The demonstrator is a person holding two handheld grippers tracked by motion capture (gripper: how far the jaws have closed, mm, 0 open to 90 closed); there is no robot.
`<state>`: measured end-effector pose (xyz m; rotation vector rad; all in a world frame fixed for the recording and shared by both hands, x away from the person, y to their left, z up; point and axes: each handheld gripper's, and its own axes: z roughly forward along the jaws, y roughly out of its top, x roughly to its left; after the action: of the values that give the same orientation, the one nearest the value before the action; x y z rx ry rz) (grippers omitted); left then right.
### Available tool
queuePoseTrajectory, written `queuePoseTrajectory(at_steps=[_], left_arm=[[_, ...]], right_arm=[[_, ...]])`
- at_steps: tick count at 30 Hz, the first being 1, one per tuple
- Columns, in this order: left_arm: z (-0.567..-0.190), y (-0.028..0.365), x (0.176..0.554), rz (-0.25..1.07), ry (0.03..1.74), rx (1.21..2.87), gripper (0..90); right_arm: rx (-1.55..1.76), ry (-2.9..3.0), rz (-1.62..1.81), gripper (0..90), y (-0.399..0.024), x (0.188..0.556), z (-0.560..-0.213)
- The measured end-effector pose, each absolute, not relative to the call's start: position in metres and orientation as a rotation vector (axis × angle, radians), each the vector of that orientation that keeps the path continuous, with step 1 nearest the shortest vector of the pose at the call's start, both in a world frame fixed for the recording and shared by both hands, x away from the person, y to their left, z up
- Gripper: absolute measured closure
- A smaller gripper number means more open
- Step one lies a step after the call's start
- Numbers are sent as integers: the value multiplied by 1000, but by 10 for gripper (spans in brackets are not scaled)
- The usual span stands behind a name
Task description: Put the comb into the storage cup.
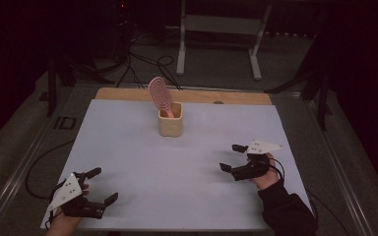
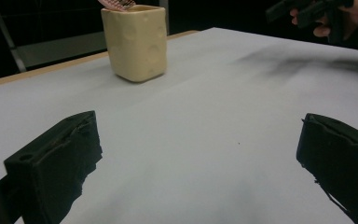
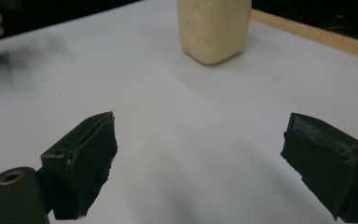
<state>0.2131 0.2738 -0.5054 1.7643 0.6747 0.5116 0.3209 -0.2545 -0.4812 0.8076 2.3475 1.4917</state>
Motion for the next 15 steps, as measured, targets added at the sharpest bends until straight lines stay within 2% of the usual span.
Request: queuePoseTrajectory(at_steps=[15], left_arm=[[-506, 273, 213, 509, 671, 1767, 0]], right_arm=[[912, 2332, 1479, 95, -288, 297, -503]])
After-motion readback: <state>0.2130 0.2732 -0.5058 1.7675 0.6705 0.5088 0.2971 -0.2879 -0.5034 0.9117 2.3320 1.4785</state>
